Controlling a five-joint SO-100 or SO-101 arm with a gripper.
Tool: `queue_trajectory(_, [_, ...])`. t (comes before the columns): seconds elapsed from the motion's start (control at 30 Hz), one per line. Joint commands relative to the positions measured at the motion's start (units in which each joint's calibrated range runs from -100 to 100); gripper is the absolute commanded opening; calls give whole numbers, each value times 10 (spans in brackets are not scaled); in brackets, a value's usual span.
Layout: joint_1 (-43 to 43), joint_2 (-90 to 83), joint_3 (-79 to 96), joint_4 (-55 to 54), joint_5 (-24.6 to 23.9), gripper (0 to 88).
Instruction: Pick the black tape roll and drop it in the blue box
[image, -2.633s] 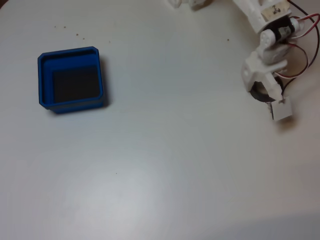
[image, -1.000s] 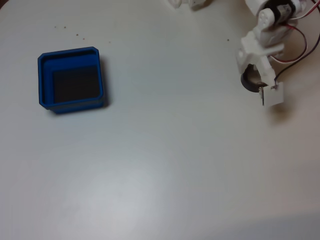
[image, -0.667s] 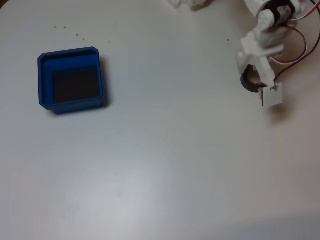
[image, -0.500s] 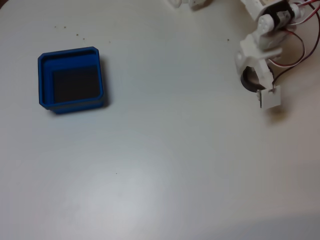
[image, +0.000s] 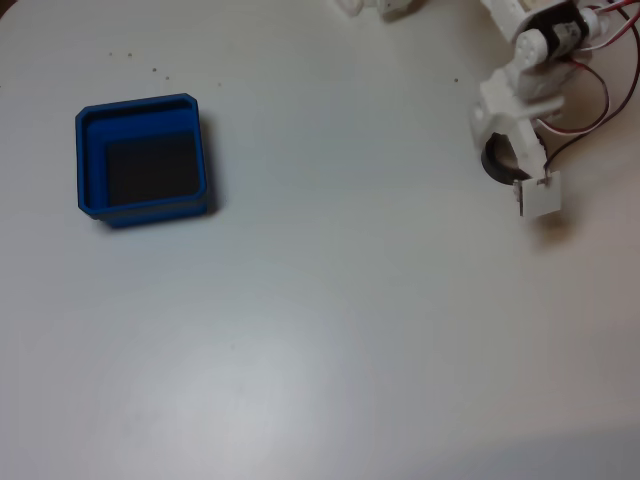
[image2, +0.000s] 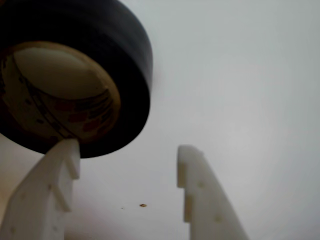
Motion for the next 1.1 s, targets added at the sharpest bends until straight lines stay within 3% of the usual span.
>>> queue_trajectory(0.0, [4, -6, -14, -4, -3, 216])
queue_trajectory(0.73, [5, 54, -17, -20, -6, 227])
queue_trajectory(1.07, [2, 58, -15, -20, -38, 225])
